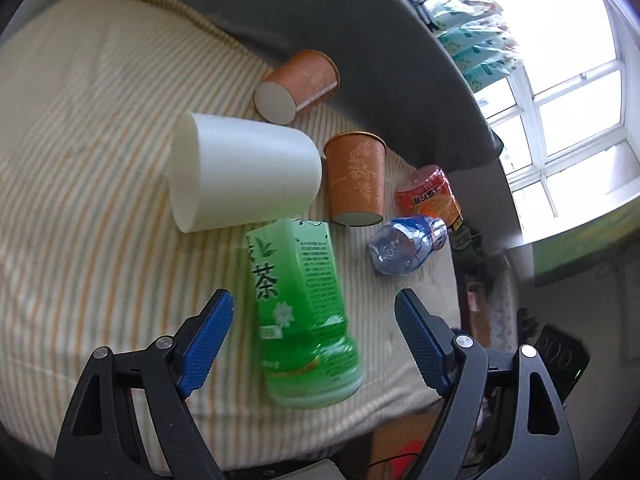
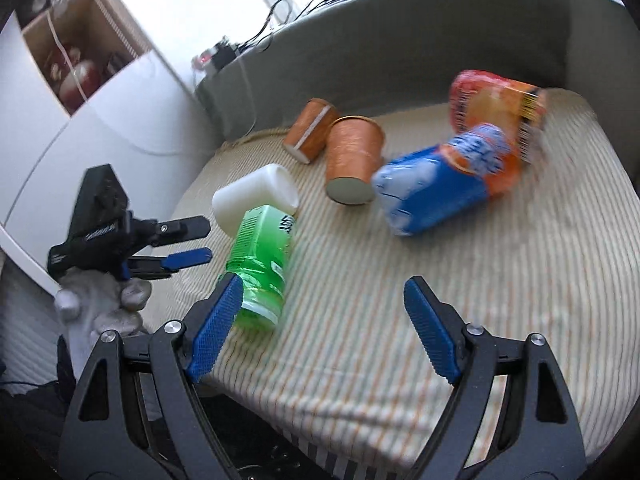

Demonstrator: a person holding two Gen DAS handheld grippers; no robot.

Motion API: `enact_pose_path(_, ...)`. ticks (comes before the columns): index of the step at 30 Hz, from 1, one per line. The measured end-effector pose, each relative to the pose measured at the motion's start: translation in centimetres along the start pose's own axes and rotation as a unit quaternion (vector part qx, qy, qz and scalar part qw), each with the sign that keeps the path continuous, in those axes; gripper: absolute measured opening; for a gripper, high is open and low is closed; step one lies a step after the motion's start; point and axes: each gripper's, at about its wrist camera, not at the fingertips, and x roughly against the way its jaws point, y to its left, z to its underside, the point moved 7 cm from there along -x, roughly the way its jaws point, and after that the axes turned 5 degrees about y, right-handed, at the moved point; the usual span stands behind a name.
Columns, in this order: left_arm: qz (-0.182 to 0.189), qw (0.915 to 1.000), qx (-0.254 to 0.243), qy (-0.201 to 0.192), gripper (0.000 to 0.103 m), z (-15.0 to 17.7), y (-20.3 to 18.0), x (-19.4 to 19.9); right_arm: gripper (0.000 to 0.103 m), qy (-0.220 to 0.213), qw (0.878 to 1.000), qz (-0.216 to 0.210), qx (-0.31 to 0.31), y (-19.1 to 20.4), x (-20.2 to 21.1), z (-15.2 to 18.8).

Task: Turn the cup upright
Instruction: 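Close the left tool around the lying green bottle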

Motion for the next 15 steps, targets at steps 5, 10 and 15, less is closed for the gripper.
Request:
enact_pose_path(5,0.0,0.9999,0.011,0.012,0.081,-0.6,0.1,-1.2,0.085,-0.011,1.0,0.002,-0.02,-1.2,0.8,0.3)
enact_pose_path(10,-0.013,0.9996,0.017,0.016,0.079,-1.0,0.6,-2.4,0.085,-0.005,1.0,-0.007,-0.03,-1.6,0.4,0.9)
enact_pose_path(15,-0.022,0.9994,0.015,0.02,0.069,-1.4,1.0,-3.1,0.085,0.0,1.0,-0.006,-0.029,-1.6,0.0,1.2)
